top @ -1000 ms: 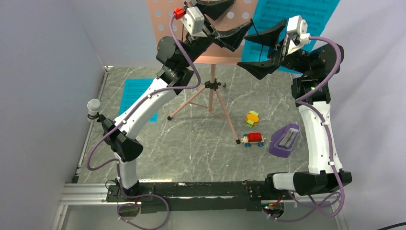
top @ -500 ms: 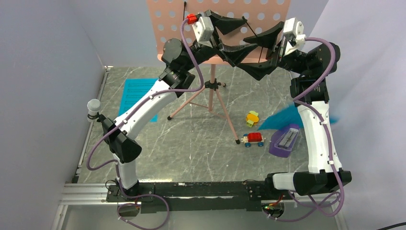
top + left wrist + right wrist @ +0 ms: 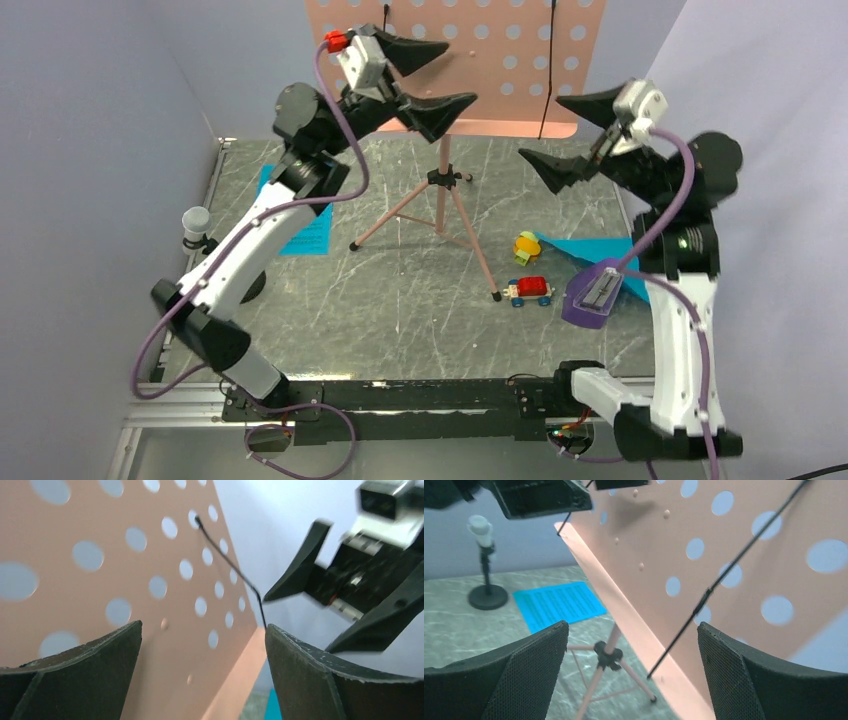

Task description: Pack up the instrument practice props

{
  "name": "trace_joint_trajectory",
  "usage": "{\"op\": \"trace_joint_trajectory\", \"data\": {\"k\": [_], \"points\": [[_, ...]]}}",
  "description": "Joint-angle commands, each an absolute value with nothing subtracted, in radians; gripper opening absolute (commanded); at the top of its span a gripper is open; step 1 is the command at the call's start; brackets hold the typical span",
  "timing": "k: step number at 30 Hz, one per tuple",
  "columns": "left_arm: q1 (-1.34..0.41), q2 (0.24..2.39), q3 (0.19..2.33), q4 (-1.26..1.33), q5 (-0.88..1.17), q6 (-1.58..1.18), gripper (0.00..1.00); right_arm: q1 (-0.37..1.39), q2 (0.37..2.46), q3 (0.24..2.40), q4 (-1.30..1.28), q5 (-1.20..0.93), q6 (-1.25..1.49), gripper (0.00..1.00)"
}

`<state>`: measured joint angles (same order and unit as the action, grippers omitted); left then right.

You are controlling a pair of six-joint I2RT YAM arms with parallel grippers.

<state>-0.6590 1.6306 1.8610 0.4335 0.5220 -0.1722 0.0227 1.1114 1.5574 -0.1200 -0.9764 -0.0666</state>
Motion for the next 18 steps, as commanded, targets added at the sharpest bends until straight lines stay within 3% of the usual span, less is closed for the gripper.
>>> {"op": "trace_joint_trajectory", "data": {"k": [1, 7, 11, 18], "points": [[-0.624, 1.427, 1.696, 0.309, 0.600, -0.071, 0.97, 0.005, 0.956, 1.495, -0.297, -0.811, -0.294, 1.00], [-0.620, 1.203, 1.425, 0.080, 0.590, 0.240, 0.96, 0.005, 0.836, 1.423, -0.587, -0.659, -0.394, 1.00], [-0.620, 1.097, 1.264, 0.073, 0.500, 0.323, 0.96, 0.005, 0.763, 1.320, -0.815, -0.599, -0.512, 1.00], [-0.621, 1.044, 1.161, 0.082, 0.467, 0.335, 0.96, 0.005, 0.810, 1.185, -1.113, -0.383, -0.935, 0.86]]}}
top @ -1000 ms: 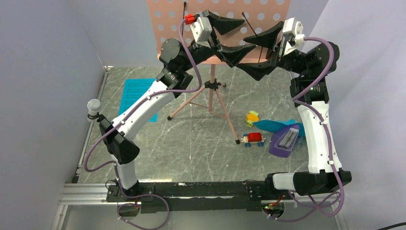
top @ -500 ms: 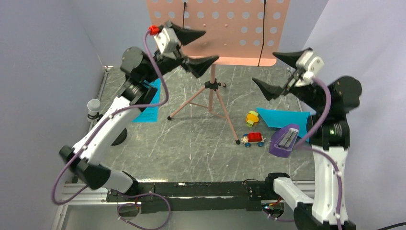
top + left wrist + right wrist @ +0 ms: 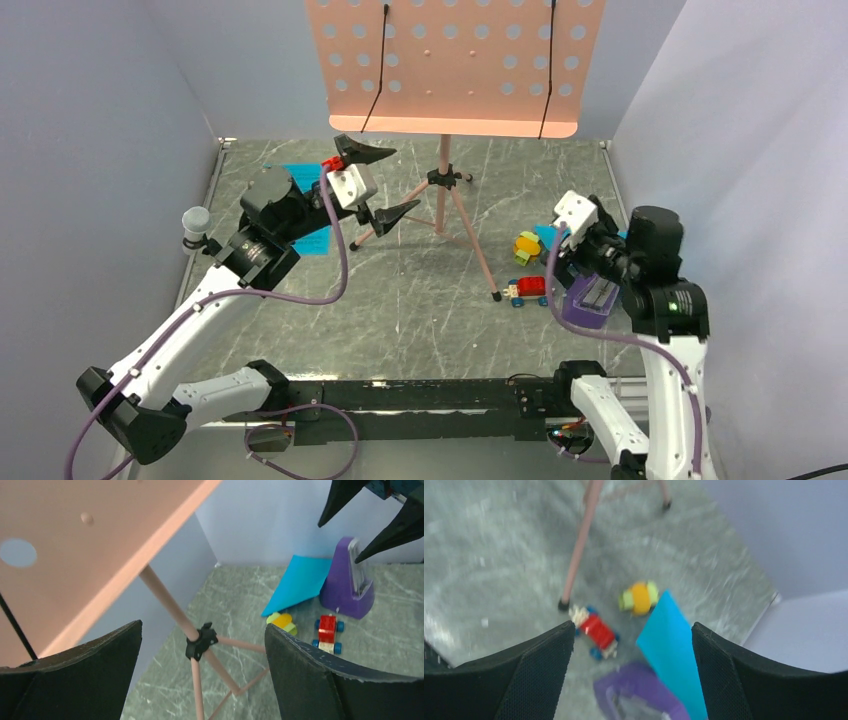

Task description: Pack up the instrument practice props

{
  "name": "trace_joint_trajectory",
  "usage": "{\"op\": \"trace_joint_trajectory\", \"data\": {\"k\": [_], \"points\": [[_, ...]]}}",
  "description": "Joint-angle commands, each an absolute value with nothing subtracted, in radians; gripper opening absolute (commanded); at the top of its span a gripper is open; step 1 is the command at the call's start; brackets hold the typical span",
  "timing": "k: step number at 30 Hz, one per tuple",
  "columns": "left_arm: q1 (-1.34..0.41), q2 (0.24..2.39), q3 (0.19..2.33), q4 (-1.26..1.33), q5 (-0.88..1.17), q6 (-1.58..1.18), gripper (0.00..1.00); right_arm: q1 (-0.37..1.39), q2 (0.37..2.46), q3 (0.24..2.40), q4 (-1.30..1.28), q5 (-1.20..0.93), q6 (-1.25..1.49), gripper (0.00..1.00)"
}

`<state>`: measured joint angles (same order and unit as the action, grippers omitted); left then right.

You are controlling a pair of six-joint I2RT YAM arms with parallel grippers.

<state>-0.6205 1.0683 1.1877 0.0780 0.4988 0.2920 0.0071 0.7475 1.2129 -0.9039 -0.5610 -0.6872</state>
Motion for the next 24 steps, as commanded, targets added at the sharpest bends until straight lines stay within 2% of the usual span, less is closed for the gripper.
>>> {"op": "trace_joint_trajectory", "data": {"k": [1, 5, 8, 12, 19, 24], "points": [[-0.621, 1.042, 1.152, 0.087, 0.467, 0.332, 0.97, 0.005, 0.844, 1.197, -1.130, -0.354, -0.944, 0.81], [-0.621, 1.036, 1.124, 0.093, 0.469, 0.324, 0.97, 0.099, 1.004, 1.234, -1.152, -0.175, -0.956, 0.71], [-0.621, 1.033, 1.119, 0.079, 0.470, 0.330, 0.97, 0.214, 1.100, 1.188, -1.137, -0.025, -0.978, 0.71], [-0.620, 1.016, 1.109, 0.066, 0.464, 0.351, 0.97, 0.275, 1.201, 1.137, -1.070, 0.087, -0.965, 0.73], [-0.603, 0.976, 1.068, 0.066, 0.467, 0.337, 0.97, 0.284, 1.353, 1.094, -0.997, 0.289, -0.994, 0.75], [-0.591, 0.968, 1.057, 0.076, 0.479, 0.323, 0.97, 0.255, 1.473, 1.094, -0.952, 0.319, -0.964, 0.64]]}}
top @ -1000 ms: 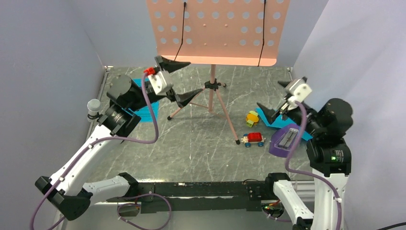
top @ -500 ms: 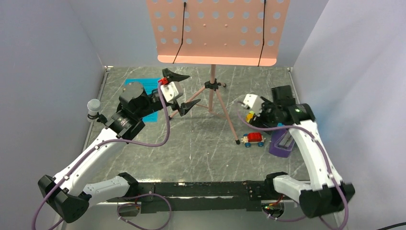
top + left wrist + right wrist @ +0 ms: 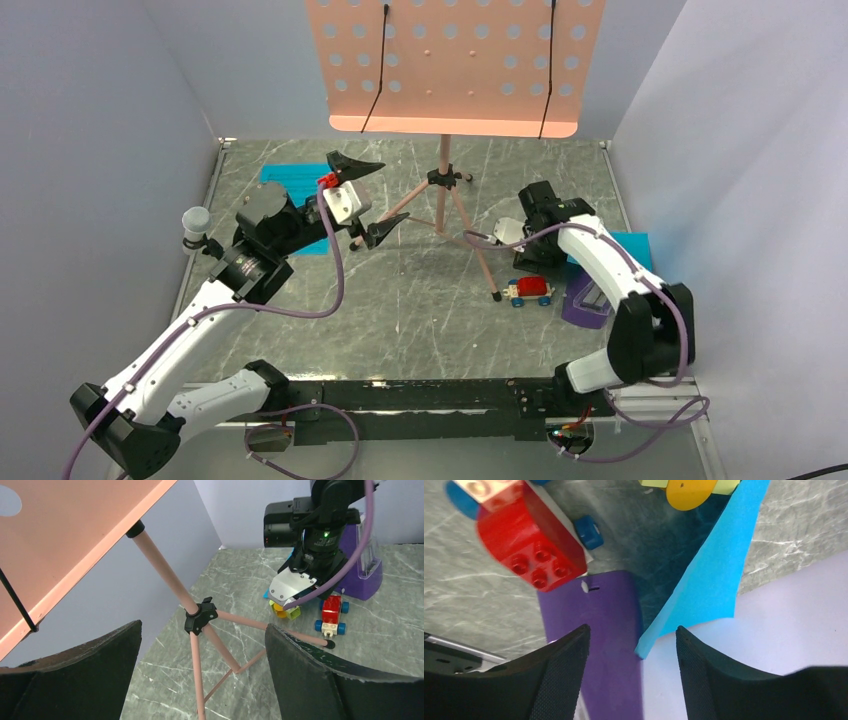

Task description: Pack up the instrument practice props

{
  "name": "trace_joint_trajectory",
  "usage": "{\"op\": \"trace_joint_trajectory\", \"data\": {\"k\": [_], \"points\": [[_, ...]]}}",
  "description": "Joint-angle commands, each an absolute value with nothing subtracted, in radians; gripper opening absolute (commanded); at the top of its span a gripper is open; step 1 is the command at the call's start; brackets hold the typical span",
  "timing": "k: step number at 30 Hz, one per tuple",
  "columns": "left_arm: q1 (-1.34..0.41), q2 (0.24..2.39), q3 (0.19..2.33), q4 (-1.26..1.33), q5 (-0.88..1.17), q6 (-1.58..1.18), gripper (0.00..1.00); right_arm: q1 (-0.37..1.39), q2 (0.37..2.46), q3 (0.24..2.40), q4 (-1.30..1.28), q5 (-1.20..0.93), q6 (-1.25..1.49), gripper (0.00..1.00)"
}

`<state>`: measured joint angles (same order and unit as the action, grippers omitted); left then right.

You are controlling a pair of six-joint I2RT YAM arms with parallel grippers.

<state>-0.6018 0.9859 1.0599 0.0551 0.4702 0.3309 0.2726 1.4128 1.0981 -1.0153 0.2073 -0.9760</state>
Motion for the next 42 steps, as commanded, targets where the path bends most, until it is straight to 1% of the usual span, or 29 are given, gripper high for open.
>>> {"op": "trace_joint_trajectory", "data": {"k": [1, 3, 5, 7, 10, 12, 15, 21, 24, 29, 33, 36, 39, 42], "points": [[-0.591, 0.967, 1.060, 0.066, 0.481, 0.327, 0.97, 0.252, 1.496, 1.103, -0.947, 0.328, -0.960, 0.61], [-0.588, 0.966, 1.064, 0.053, 0.476, 0.335, 0.97, 0.244, 1.537, 1.132, -0.953, 0.337, -0.939, 0.54], [-0.588, 0.966, 1.066, 0.041, 0.475, 0.346, 0.97, 0.236, 1.564, 1.157, -0.964, 0.344, -0.931, 0.45], [-0.586, 0.966, 1.063, 0.043, 0.471, 0.343, 0.98, 0.229, 1.582, 1.176, -0.984, 0.348, -0.933, 0.32], [-0.586, 0.970, 1.055, 0.055, 0.476, 0.337, 0.98, 0.209, 1.604, 1.210, -1.050, 0.349, -0.917, 0.09], [-0.587, 0.976, 1.051, 0.063, 0.478, 0.333, 0.98, 0.201, 1.596, 1.233, -1.071, 0.362, -0.909, 0.04], [-0.587, 0.989, 1.055, 0.060, 0.482, 0.326, 0.97, 0.203, 1.537, 1.284, -1.087, 0.352, -0.924, 0.00], [-0.586, 1.047, 1.075, 0.061, 0.496, 0.291, 0.98, 0.220, 1.382, 1.445, -1.194, 0.229, -0.973, 0.00], [-0.586, 1.075, 1.078, 0.101, 0.521, 0.268, 0.99, 0.231, 1.285, 1.486, -1.250, 0.138, -1.019, 0.00], [-0.587, 1.128, 1.086, 0.159, 0.576, 0.269, 0.99, 0.239, 1.108, 1.520, -1.273, 0.027, -1.077, 0.00], [-0.587, 1.185, 1.083, 0.195, 0.637, 0.313, 0.99, 0.238, 0.942, 1.495, -1.244, -0.118, -1.164, 0.00], [-0.587, 1.244, 1.090, 0.245, 0.722, 0.330, 0.99, 0.239, 0.826, 1.419, -1.138, -0.176, -1.153, 0.00], [-0.588, 1.332, 1.107, 0.330, 0.824, 0.293, 0.98, 0.239, 0.810, 1.449, -1.118, -0.244, -1.088, 0.00], [-0.614, 1.413, 1.099, 0.486, 0.889, 0.200, 0.96, 0.239, 0.825, 1.482, -1.067, -0.275, -0.976, 0.00]]}}
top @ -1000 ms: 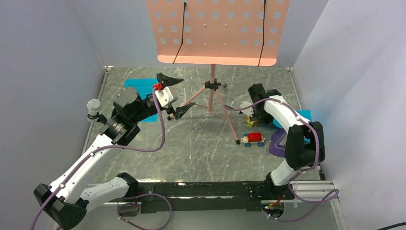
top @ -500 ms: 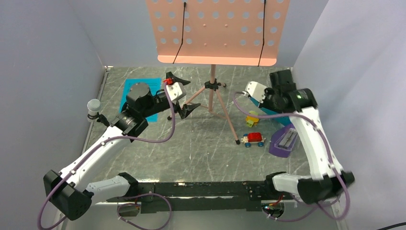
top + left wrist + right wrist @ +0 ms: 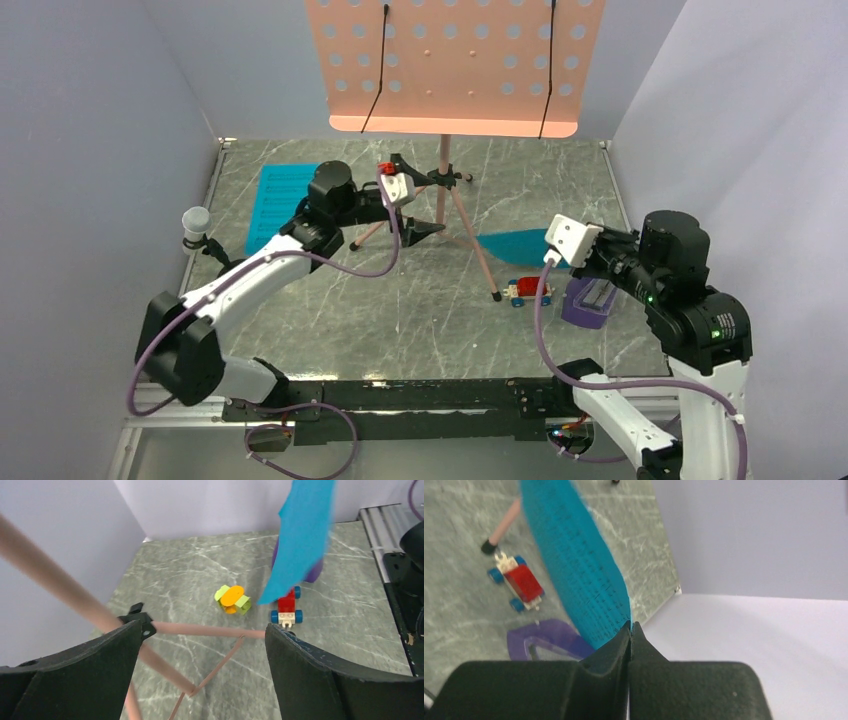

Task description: Pack up the instrument practice props

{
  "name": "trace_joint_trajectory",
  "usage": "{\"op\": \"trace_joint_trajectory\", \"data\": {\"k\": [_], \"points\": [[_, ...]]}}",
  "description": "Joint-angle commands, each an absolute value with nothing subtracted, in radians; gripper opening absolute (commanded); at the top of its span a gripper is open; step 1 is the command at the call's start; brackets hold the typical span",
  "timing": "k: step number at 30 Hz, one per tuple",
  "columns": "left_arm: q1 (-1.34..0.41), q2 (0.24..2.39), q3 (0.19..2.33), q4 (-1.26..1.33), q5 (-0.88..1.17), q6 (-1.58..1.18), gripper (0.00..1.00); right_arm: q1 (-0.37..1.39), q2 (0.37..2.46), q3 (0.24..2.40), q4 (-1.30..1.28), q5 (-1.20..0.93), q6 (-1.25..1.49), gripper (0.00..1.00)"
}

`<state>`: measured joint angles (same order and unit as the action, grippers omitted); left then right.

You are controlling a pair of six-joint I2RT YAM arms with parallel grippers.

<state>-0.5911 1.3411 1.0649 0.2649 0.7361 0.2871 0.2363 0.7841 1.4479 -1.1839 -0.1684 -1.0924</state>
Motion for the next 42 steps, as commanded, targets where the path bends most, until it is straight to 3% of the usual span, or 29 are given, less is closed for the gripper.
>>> {"op": "trace_joint_trajectory", "data": {"k": [1, 7, 18, 20, 24, 27, 29, 33, 35, 38, 42], "points": [[-0.627, 1.438, 1.107, 0.528, 0.901, 0.162, 0.96, 0.239, 0.830, 1.488, -1.054, -0.285, -0.954, 0.00], [-0.666, 1.504, 1.146, 0.540, 0.964, 0.097, 0.90, 0.239, 0.890, 1.525, -0.998, -0.268, -0.790, 0.00], [-0.643, 1.431, 1.147, 0.062, 1.069, 0.364, 0.95, 0.239, 0.939, 1.559, -0.956, -0.276, -0.651, 0.00], [-0.645, 1.449, 1.138, 0.153, 1.096, 0.263, 0.95, 0.239, 0.948, 1.569, -0.959, -0.294, -0.646, 0.00], [-0.671, 1.535, 1.060, 0.706, 0.986, -0.314, 0.95, 0.239, 0.952, 1.564, -0.960, -0.323, -0.622, 0.00], [-0.688, 1.604, 1.085, 0.828, 0.940, -0.497, 0.83, 0.239, 0.953, 1.558, -0.962, -0.316, -0.617, 0.00], [-0.693, 1.614, 1.075, 0.857, 0.936, -0.529, 0.69, 0.239, 0.955, 1.562, -0.960, -0.313, -0.621, 0.00], [-0.679, 1.594, 1.119, 0.659, 0.974, -0.400, 0.11, 0.239, 0.957, 1.553, -0.970, -0.334, -0.635, 0.00], [-0.651, 1.564, 1.136, 0.554, 0.999, -0.326, 0.02, 0.239, 0.957, 1.544, -1.000, -0.386, -0.652, 0.40], [-0.585, 1.492, 1.158, 0.300, 1.030, -0.185, 0.01, 0.239, 0.949, 1.534, -1.038, -0.479, -0.650, 0.97], [-0.473, 1.372, 1.217, -0.059, 1.015, 0.058, 0.01, 0.239, 0.934, 1.508, -1.013, -0.556, -0.617, 1.00]]}}
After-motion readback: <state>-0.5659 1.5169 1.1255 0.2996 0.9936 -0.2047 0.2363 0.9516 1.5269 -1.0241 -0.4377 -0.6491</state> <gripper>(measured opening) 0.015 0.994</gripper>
